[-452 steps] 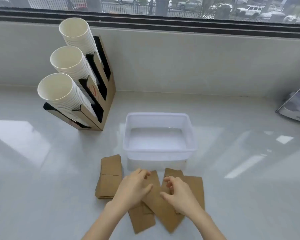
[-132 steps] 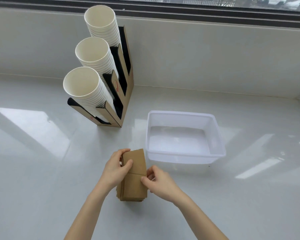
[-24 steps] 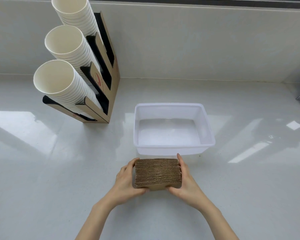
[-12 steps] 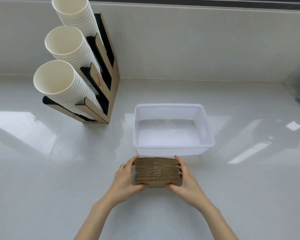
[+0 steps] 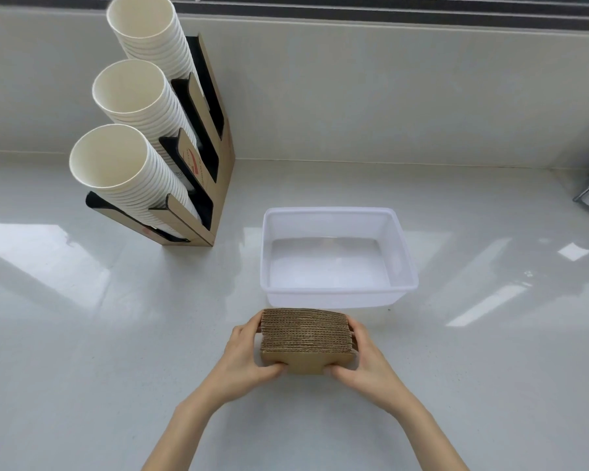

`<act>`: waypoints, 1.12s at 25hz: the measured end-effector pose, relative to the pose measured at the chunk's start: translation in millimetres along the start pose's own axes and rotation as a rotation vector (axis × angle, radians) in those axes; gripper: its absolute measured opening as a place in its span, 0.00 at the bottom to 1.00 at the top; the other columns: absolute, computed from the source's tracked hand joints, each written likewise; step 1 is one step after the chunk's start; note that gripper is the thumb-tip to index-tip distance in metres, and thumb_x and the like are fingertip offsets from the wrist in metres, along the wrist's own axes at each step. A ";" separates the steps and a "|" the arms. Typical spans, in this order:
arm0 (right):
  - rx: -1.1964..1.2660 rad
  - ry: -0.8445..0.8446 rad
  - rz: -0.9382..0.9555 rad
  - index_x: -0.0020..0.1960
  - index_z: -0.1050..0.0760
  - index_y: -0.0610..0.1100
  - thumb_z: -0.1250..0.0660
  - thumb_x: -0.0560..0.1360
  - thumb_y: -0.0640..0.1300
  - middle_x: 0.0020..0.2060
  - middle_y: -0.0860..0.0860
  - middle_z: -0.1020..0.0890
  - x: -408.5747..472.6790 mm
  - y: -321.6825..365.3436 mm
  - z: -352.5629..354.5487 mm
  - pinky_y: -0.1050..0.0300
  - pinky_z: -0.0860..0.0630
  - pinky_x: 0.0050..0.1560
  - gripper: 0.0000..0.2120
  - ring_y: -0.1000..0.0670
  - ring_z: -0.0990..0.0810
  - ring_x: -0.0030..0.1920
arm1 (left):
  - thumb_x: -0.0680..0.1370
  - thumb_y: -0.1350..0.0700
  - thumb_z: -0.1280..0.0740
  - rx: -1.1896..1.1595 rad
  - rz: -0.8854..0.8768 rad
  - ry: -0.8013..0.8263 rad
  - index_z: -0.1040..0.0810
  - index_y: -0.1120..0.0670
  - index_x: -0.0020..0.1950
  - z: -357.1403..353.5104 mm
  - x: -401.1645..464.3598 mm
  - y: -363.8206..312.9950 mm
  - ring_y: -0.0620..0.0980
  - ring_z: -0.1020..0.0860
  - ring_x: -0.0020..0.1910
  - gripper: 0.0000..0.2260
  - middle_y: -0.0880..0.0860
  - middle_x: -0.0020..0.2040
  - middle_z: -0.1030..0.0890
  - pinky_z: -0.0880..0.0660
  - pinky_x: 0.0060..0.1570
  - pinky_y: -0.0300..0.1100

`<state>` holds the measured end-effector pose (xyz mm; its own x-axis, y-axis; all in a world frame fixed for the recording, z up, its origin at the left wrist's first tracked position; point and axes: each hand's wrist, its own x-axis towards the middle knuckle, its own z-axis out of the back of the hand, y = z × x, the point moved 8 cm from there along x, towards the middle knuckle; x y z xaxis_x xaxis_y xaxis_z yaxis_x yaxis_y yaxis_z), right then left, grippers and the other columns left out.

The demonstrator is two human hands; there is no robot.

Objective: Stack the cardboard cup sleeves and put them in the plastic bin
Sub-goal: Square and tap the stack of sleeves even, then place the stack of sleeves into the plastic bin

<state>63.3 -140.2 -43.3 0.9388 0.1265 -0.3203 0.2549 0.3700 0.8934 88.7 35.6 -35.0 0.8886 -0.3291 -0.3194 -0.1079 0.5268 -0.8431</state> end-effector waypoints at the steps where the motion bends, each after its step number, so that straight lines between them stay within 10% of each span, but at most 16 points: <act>1: 0.031 0.016 -0.010 0.60 0.41 0.63 0.30 0.66 0.38 0.57 0.57 0.24 -3.0 2.0 0.1 0.75 0.29 0.50 0.33 0.67 0.26 0.54 | 0.63 0.50 0.29 -0.044 0.013 0.019 0.43 0.31 0.55 0.3 -2.4 -0.8 0.34 0.37 0.58 0.30 0.32 0.55 0.34 0.38 0.55 0.32; 4: 0.158 0.048 -0.053 0.63 0.43 0.59 0.32 0.64 0.45 0.56 0.59 0.25 -10.6 11.5 -1.0 0.73 0.26 0.49 0.32 0.63 0.25 0.55 | 0.59 0.44 0.29 -0.211 0.054 0.060 0.40 0.35 0.59 1.9 -9.1 -3.0 0.35 0.32 0.61 0.32 0.39 0.60 0.30 0.35 0.63 0.39; 9: 0.318 0.006 -0.117 0.65 0.45 0.53 0.36 0.63 0.49 0.55 0.56 0.25 -16.9 22.1 -2.0 0.66 0.27 0.47 0.33 0.61 0.25 0.54 | 0.58 0.42 0.31 -0.472 0.056 0.020 0.37 0.43 0.63 -2.8 -16.4 -15.5 0.36 0.23 0.53 0.35 0.46 0.60 0.25 0.25 0.50 0.33; 15: 0.512 -0.086 -0.126 0.64 0.37 0.46 0.32 0.58 0.56 0.59 0.46 0.23 -21.9 22.2 0.9 0.49 0.30 0.66 0.38 0.50 0.24 0.59 | 0.59 0.42 0.30 -0.685 0.018 -0.041 0.31 0.53 0.64 -13.0 -14.0 -26.8 0.44 0.21 0.54 0.35 0.53 0.60 0.22 0.23 0.52 0.38; 21: 0.712 -0.126 -0.159 0.66 0.38 0.41 0.35 0.65 0.49 0.60 0.45 0.25 -20.8 29.2 -4.7 0.59 0.26 0.57 0.32 0.51 0.24 0.57 | 0.53 0.40 0.23 -0.786 -0.043 -0.074 0.38 0.49 0.68 -18.0 -13.3 -43.4 0.45 0.21 0.55 0.48 0.52 0.59 0.23 0.22 0.54 0.37; 28: 0.691 -0.094 -0.175 0.65 0.39 0.43 0.34 0.73 0.46 0.55 0.50 0.25 -16.3 39.2 -12.3 0.58 0.27 0.59 0.24 0.54 0.25 0.57 | 0.56 0.47 0.28 -0.933 -0.028 -0.266 0.37 0.49 0.67 -7.5 -6.1 -40.5 0.51 0.23 0.55 0.40 0.51 0.55 0.23 0.21 0.45 0.40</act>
<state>55.2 -116.4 -7.0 0.8791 0.0275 -0.4759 0.4622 -0.2938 0.8367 84.3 10.3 -2.2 0.9555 -0.0839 -0.2827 -0.2939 -0.3496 -0.8896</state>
